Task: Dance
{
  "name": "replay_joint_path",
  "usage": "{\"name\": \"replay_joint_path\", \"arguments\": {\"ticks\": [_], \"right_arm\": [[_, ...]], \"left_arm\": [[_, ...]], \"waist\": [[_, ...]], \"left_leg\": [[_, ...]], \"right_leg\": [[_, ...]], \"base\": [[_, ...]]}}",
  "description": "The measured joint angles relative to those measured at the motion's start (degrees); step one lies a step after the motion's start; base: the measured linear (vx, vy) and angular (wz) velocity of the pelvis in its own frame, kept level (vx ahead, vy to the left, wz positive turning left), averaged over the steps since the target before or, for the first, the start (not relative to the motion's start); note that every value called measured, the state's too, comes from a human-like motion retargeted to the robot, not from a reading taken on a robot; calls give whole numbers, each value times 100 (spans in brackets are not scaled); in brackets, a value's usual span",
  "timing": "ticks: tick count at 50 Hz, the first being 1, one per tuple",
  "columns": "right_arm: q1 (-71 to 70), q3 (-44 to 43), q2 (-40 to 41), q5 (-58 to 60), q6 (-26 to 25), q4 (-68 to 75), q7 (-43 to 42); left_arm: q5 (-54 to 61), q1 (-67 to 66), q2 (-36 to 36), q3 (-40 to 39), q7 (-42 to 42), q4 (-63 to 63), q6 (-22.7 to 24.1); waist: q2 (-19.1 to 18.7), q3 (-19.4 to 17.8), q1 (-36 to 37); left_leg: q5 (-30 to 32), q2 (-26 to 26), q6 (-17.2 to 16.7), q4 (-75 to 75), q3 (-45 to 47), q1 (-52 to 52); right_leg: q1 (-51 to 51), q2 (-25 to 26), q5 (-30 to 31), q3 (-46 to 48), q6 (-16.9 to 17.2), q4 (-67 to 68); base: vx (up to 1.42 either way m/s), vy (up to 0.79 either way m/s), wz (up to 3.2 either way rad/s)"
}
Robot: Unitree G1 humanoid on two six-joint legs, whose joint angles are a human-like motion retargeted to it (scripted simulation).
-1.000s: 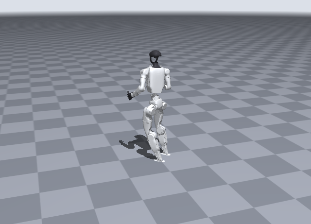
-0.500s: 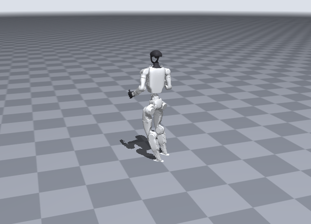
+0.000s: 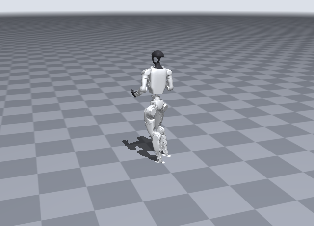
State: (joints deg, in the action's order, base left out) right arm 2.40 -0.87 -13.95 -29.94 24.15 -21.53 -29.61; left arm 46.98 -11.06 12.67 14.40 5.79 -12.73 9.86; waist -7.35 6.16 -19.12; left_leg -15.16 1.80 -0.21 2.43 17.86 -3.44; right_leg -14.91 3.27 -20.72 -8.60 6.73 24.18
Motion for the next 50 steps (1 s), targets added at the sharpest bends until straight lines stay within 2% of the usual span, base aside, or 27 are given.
{"name": "replay_joint_path", "arguments": {"ticks": [8, 10, 15, 17, 20, 25, 28, 30, 33, 35, 37, 38, 40, 43, 45, 48, 50], "right_arm": [[-216, 61, 49, -438, 104, -27, -137], [43, 162, 144, -423, 157, -93, -127], [-188, 132, 47, -434, 172, -108, -373], [8, 200, 125, -353, 219, -165, -439], [-299, 106, 41, -317, 222, -116, -676], [55, 198, 170, -42, 314, -255, -958], [-260, 88, 70, 4, 271, -221, -1179], [39, 161, 173, 167, 303, -295, -1209], [-251, 61, 33, 227, 244, -270, -1344], [49, 140, 115, 393, 271, -340, -1315], [-117, 91, 0, 465, 219, -341, -1350], [24, 135, 47, 557, 226, -375, -1315], [-178, 104, -75, 627, 164, -361, -1321], [-193, 254, -62, 833, 125, -354, -1186], [-497, 316, -192, 918, 45, -328, -1126], [-649, 548, -210, 1153, -39, -304, -922], [-952, 586, -372, 1248, -134, -274, -830]], "left_arm": [[1053, 190, -51, 93, 25, 101, -5], [1247, -84, -220, 191, 63, 113, 21], [1750, 155, -131, 168, -13, 154, 18], [1901, -53, -277, 239, -3, 157, 46], [2181, 257, -191, 179, -107, 157, 45], [2460, -102, -400, 308, -107, 187, 107], [2662, 225, -286, 251, -179, 209, 115], [2705, -81, -437, 352, -112, 205, 152], [2813, 225, -307, 314, -150, 244, 155], [2799, -89, -444, 427, -66, 249, 181], [2837, 90, -334, 421, -56, 303, 183], [2817, -67, -406, 486, 2, 312, 195], [2829, 131, -301, 480, 29, 377, 192], [2794, 32, -426, 603, 171, 479, 195], [2770, 266, -343, 619, 206, 610, 195], [2678, 231, -467, 717, 330, 779, 203], [2635, 462, -371, 692, 356, 892, 188]], "waist": [[-148, -31, 5], [-31, -17, 33], [-132, 6, 64], [-14, 7, 93], [-197, -13, 113], [-45, 43, 229], [-221, 46, 275], [-115, 66, 327], [-267, 70, 378], [-171, 91, 422], [-247, 116, 468], [-188, 117, 484], [-267, 144, 528], [-241, 144, 578], [-311, 199, 644], [-283, 203, 685], [-349, 250, 741]], "left_leg": [[-135, -82, 18, -47, -107, 50], [84, 14, 29, 91, 43, -97], [-166, -37, 48, -44, -99, 20], [30, 62, 66, 68, 35, -89], [-196, -87, 69, -66, -121, 80], [61, 35, 105, 83, 91, -71], [-216, -86, 120, -64, -104, 96], [38, -23, 127, 68, 91, -26], [-247, -115, 139, -66, -92, 120], [10, -65, 147, 55, 107, 11], [-196, -92, 156, -31, -15, 94], [-53, -53, 161, 32, 93, 41], [-255, -83, 178, -51, -37, 127], [-81, -76, 199, 8, 107, 102], [-273, -95, 211, -54, -9, 170], [-99, -84, 221, -10, 154, 161], [-286, -94, 233, -56, 37, 220]], "right_leg": [[181, 46, 116, 90, 40, -441], [17, 20, 48, -43, 57, 17], [136, 23, 9, 74, 74, -316], [-39, -12, -65, -47, 89, 123], [217, 49, 124, 109, 79, -604], [-21, 13, 21, -65, 96, -25], [233, 45, 143, 123, 80, -715], [77, 37, 156, -27, 86, -335], [307, 57, 235, 148, 81, -943], [160, 55, 279, -9, 93, -606], [254, 53, 234, 95, 89, -857], [140, 45, 230, 6, 95, -610], [234, 44, 190, 109, 90, -868], [178, 59, 331, -12, 96, -828], [261, 56, 278, 79, 93, -1059], [193, 65, 424, -58, 105, -1019], [268, 59, 359, 33, 98, -1231]], "base": [[1, 0, -1], [-2, -2, -25], [0, 0, 0], [0, 0, 0], [5, 2, 9], [-2, -1, -12], [6, 3, 15], [-8, -3, -35], [4, 2, 12], [-8, -3, -37], [0, 0, 0], [0, 0, 0], [6, 3, 13], [-3, -1, -22], [5, 2, 11], [-3, -1, -26], [5, 3, 10]]}}
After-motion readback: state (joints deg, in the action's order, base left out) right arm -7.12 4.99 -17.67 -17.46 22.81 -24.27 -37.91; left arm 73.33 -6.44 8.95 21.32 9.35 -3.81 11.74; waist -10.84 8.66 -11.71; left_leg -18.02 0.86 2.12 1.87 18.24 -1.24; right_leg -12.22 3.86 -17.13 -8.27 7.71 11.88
